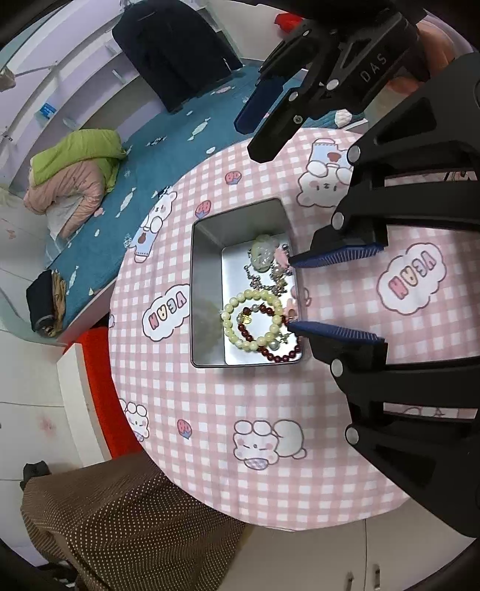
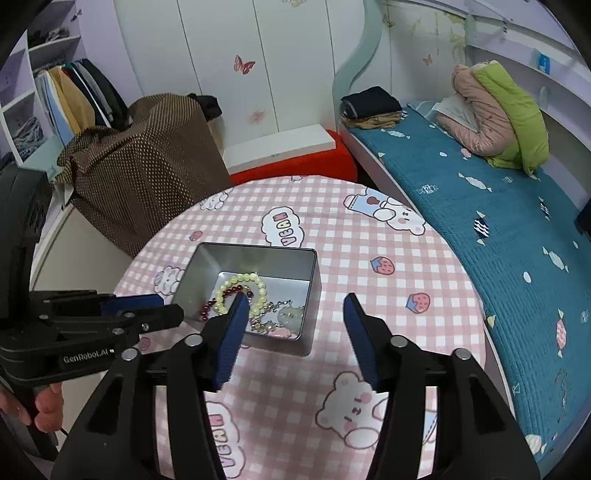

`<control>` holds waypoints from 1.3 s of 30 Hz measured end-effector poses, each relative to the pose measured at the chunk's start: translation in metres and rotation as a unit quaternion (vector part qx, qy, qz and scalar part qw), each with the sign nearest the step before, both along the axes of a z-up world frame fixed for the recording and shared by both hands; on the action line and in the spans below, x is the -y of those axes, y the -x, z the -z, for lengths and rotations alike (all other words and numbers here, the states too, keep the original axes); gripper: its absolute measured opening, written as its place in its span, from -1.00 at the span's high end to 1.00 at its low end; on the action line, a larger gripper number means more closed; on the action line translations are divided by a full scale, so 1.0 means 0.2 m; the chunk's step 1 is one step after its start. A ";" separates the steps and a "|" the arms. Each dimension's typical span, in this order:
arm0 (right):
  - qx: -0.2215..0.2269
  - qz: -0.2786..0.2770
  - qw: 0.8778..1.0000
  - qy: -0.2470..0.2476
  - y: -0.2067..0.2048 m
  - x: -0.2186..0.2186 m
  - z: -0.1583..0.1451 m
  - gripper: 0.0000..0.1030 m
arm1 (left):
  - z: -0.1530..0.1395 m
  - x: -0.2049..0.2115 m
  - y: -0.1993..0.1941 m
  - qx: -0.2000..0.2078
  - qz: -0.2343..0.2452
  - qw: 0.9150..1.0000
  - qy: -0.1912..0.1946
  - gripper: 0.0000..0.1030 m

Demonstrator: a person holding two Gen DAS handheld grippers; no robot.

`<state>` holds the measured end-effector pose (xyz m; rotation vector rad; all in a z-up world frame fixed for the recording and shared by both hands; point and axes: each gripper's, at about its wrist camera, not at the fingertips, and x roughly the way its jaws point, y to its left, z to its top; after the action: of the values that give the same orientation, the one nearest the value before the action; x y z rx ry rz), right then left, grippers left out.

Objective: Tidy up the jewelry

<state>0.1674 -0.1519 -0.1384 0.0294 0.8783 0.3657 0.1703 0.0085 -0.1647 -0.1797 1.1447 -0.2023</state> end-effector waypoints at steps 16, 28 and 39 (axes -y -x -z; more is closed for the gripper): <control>0.064 0.035 0.997 0.001 0.48 0.02 -0.25 -0.45 | -0.23 0.00 0.49 0.071 0.004 0.997 0.000 -0.25; 0.110 0.065 0.992 -0.001 0.76 0.06 -0.44 -0.82 | -0.45 -0.01 0.77 0.133 -0.013 0.990 -0.035 -0.42; 0.141 0.056 0.988 0.001 0.88 0.15 -0.61 -0.84 | -0.71 0.06 0.94 0.197 -0.038 0.978 -0.054 -0.42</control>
<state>-0.0091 -0.1820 -0.0160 0.0231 0.5937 0.2562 -0.0171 -0.0044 -0.0232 -0.0811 0.7494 -0.1013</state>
